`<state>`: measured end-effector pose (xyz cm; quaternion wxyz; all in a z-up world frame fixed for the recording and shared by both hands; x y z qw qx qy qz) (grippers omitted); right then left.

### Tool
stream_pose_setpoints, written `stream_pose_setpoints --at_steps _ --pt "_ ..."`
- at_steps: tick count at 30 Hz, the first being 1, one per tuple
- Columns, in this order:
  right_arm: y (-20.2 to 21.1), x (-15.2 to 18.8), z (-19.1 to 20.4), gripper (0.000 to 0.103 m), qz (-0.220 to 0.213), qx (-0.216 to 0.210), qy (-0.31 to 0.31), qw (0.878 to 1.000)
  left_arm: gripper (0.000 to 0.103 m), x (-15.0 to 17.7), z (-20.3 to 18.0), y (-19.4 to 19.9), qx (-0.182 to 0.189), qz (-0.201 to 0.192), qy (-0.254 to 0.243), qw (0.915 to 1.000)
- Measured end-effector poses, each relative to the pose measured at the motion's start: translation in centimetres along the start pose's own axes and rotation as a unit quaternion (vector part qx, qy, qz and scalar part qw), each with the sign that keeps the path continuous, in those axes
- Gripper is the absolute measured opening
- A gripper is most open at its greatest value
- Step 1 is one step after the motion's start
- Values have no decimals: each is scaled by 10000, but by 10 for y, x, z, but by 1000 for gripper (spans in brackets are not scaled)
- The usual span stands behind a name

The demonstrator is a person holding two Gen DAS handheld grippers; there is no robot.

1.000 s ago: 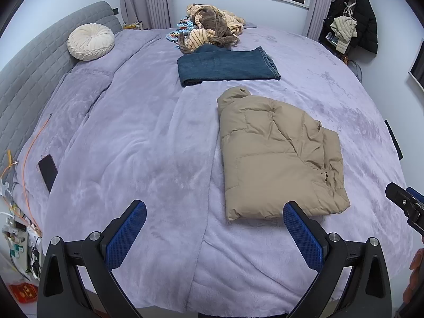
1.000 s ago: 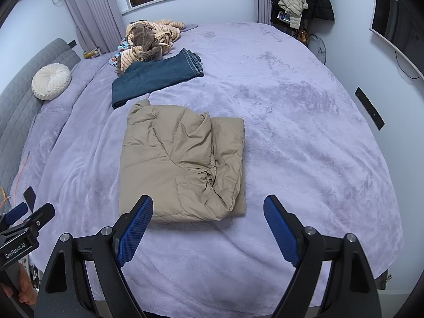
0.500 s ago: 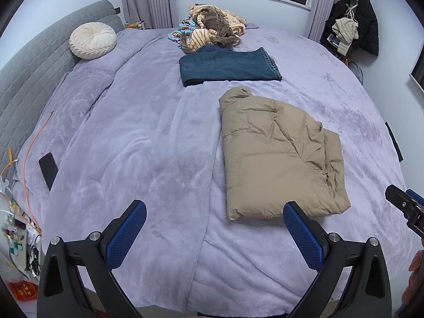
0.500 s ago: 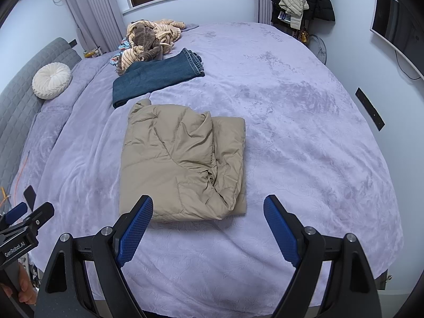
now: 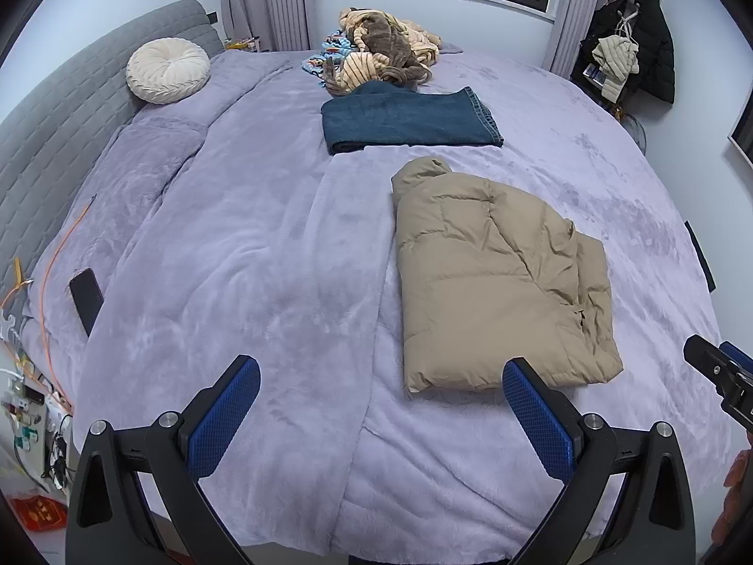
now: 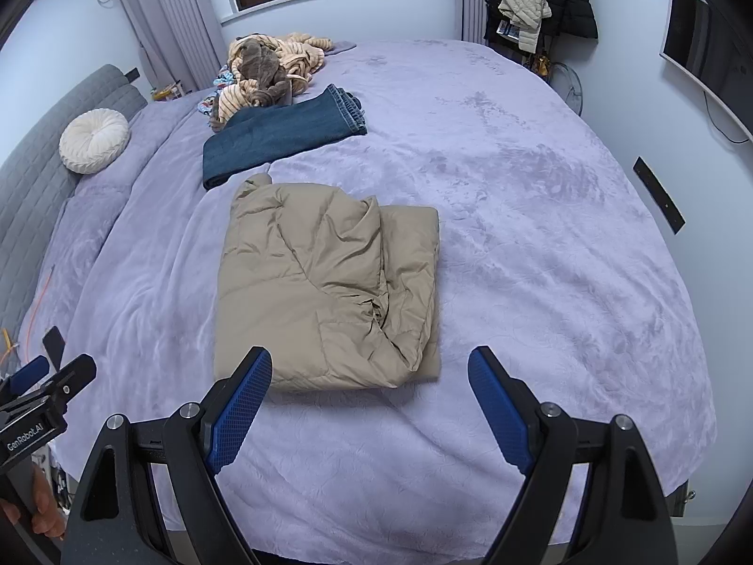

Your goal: Fold large clothes

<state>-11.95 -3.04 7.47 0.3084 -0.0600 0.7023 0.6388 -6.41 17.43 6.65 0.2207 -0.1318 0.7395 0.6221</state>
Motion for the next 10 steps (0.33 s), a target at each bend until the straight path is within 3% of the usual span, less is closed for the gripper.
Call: stream_pose_setpoints --at_steps 10 --pt "0 0 0 88 0 -2 5 10000 103 2 -5 5 22 -91 -13 10000"
Point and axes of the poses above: each gripper's, at about its wrist camera, not at the fingertips, and y roughly against the way its jaws point, z to its left, x to its underside, the point moved 3 cm from there along -y, roughly the way its jaws point, and after that the axes turned 12 degrees about y, right-handed, at the moved point
